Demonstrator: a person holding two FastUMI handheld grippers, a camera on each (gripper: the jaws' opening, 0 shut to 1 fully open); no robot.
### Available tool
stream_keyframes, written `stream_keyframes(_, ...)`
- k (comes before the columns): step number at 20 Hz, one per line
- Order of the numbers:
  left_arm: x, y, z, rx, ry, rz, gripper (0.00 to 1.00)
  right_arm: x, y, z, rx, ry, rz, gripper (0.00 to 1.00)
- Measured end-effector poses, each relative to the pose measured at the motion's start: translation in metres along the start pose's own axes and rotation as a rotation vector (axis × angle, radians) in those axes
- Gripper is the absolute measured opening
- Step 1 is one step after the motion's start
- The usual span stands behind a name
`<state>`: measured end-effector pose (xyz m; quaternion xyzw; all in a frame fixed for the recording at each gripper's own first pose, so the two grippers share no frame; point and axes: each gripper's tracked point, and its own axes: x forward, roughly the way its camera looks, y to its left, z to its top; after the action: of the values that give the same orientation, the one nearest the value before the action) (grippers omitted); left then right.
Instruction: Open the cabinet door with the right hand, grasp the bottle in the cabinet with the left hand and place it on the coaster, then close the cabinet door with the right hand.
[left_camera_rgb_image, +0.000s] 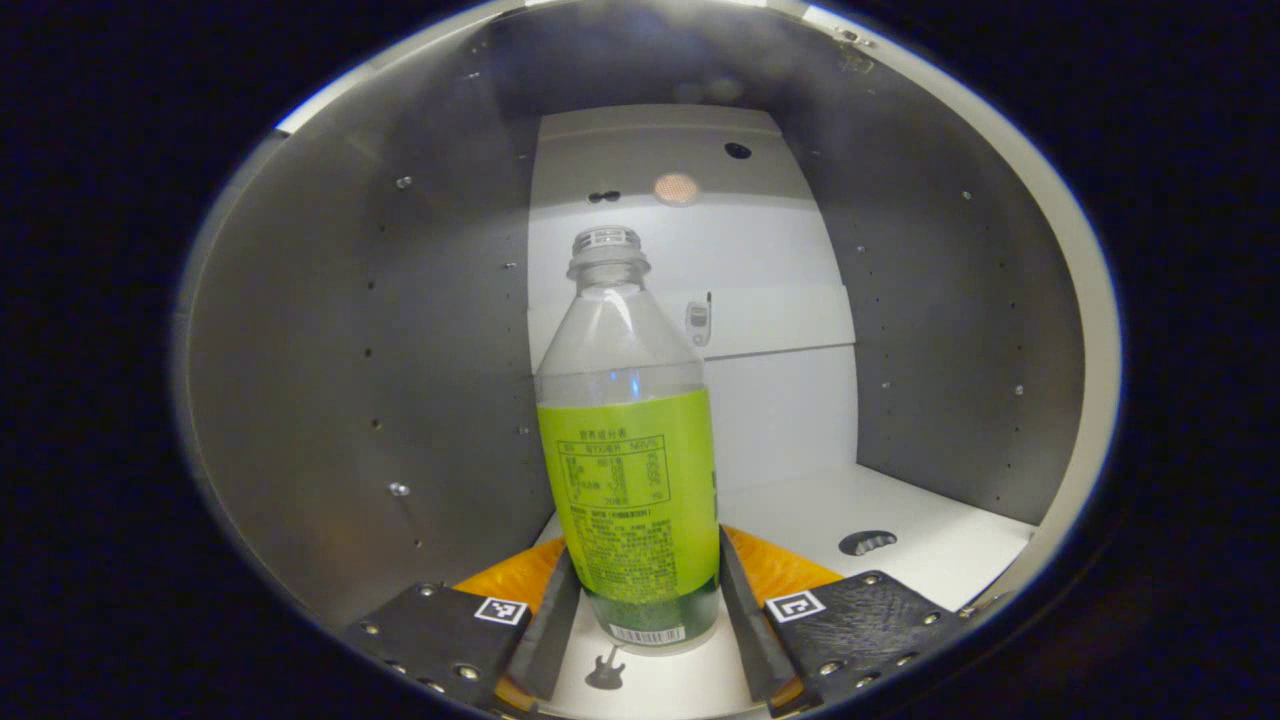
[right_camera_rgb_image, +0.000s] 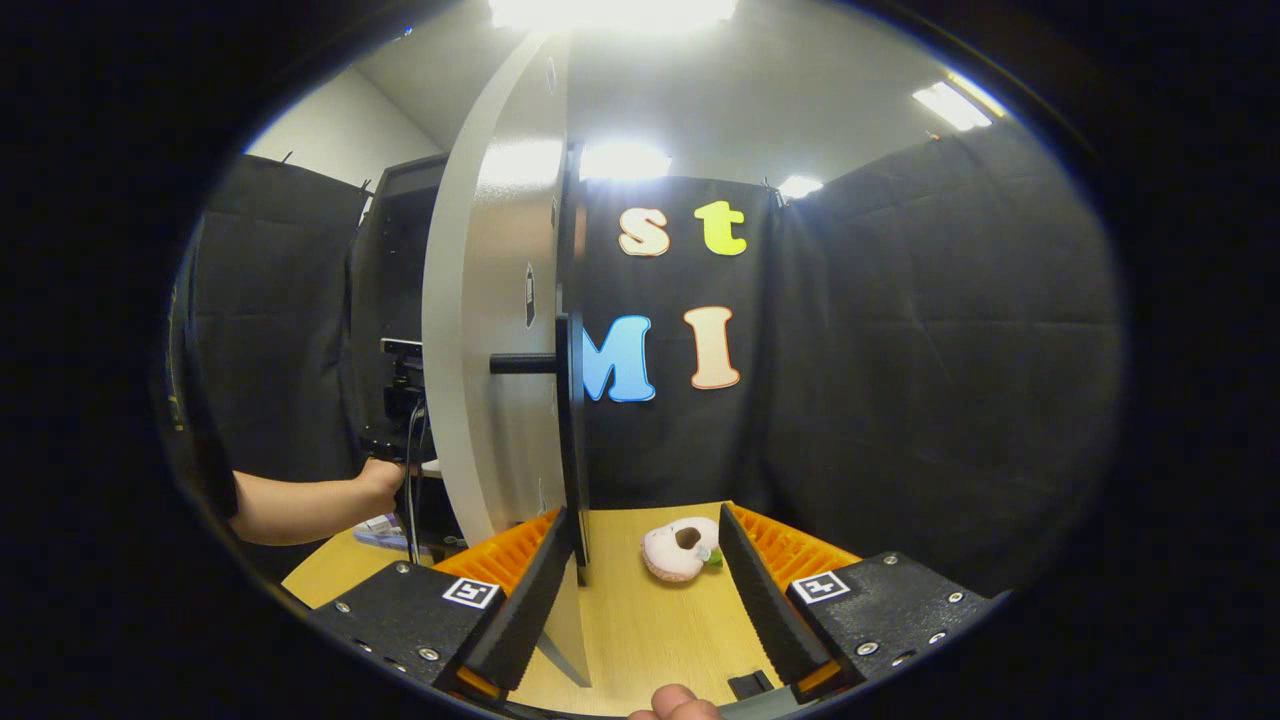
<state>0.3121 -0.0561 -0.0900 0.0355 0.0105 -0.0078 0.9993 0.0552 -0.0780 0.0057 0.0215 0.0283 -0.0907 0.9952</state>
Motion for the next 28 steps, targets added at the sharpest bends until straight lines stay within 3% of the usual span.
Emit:
stream_keyframes(1,-0.005,0.002,0.004,-0.004,0.0,0.01,0.66,0.0,0.001,0.0,-0.001,-0.002,0.004,0.9)
stream_keyframes(3,-0.022,0.004,0.016,-0.015,-0.014,0.018,0.66,0.002,0.001,0.001,-0.028,-0.019,0.034,0.9)
stream_keyframes(5,-0.045,0.013,0.022,-0.03,-0.024,0.017,0.66,0.006,0.004,0.002,-0.036,-0.049,0.103,0.91)
stream_keyframes(8,-0.084,0.023,0.029,-0.009,-0.036,0.031,0.71,0.01,0.004,-0.002,0.043,-0.033,0.212,0.9)
stream_keyframes(13,-0.221,0.005,0.018,-0.023,-0.042,0.061,0.71,0.013,0.005,0.002,0.011,-0.06,0.332,0.9)
stream_keyframes(18,-0.34,-0.021,-0.017,0.085,-0.066,0.108,0.71,0.014,0.015,-0.024,0.08,-0.046,0.404,0.91)
stream_keyframes(19,-0.354,-0.027,-0.026,0.103,-0.072,0.113,0.62,0.015,0.013,-0.03,0.109,-0.036,0.403,0.91)
stream_keyframes(22,-0.382,-0.035,-0.052,0.132,-0.072,0.157,0.71,0.024,-0.002,-0.054,0.155,-0.005,0.356,0.91)
stream_keyframes(24,-0.391,-0.03,-0.071,0.105,-0.066,0.191,0.63,0.034,-0.015,-0.07,0.154,0.023,0.308,0.91)
stream_keyframes(27,-0.396,-0.014,-0.099,0.085,-0.062,0.242,0.71,0.042,-0.025,-0.094,0.158,0.052,0.252,0.92)
stream_keyframes(28,-0.398,-0.01,-0.106,0.086,-0.065,0.255,0.67,0.045,-0.024,-0.103,0.146,0.066,0.241,0.92)
